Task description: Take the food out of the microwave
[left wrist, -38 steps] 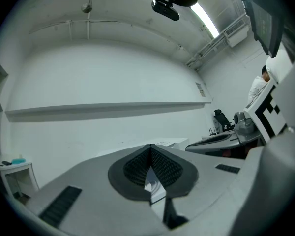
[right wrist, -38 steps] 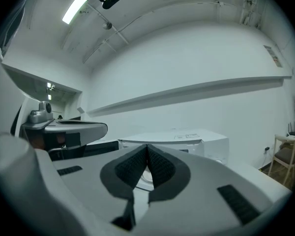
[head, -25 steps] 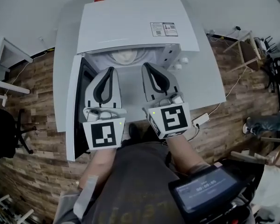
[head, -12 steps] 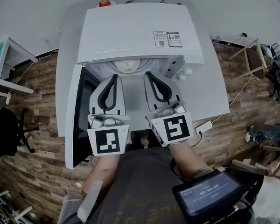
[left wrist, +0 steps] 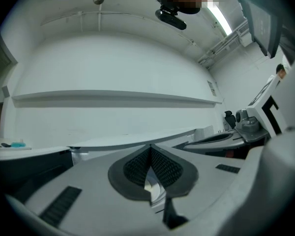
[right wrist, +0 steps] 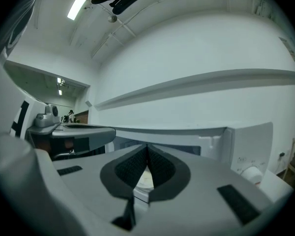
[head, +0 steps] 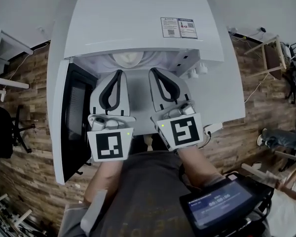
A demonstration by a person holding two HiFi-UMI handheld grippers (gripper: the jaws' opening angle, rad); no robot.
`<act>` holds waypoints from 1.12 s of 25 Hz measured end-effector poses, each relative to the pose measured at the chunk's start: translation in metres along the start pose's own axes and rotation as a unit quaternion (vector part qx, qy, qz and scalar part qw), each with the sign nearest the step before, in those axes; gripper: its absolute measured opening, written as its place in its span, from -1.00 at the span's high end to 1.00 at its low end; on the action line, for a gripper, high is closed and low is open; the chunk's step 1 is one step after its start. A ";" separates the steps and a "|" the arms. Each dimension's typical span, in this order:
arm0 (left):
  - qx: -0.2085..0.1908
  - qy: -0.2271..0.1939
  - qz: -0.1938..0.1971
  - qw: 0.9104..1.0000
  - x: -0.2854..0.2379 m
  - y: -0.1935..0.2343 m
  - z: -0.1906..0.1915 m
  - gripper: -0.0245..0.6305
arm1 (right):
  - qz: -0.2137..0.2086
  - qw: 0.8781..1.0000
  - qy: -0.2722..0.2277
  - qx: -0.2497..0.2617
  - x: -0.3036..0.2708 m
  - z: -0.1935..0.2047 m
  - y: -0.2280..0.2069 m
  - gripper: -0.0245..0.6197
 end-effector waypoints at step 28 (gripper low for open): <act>0.048 0.061 -0.049 0.996 -0.024 0.011 0.108 0.90 | -0.046 0.993 0.113 0.003 -0.101 0.090 0.010 0.90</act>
Point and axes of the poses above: the fingertips, and each gripper's own axes: x backward along the fingers, y to its left, z out of its underside, the point moved 8 cm from there along x, backward along the fingers, and after that the axes turned 9 degrees about y, right-handed, at the moved point
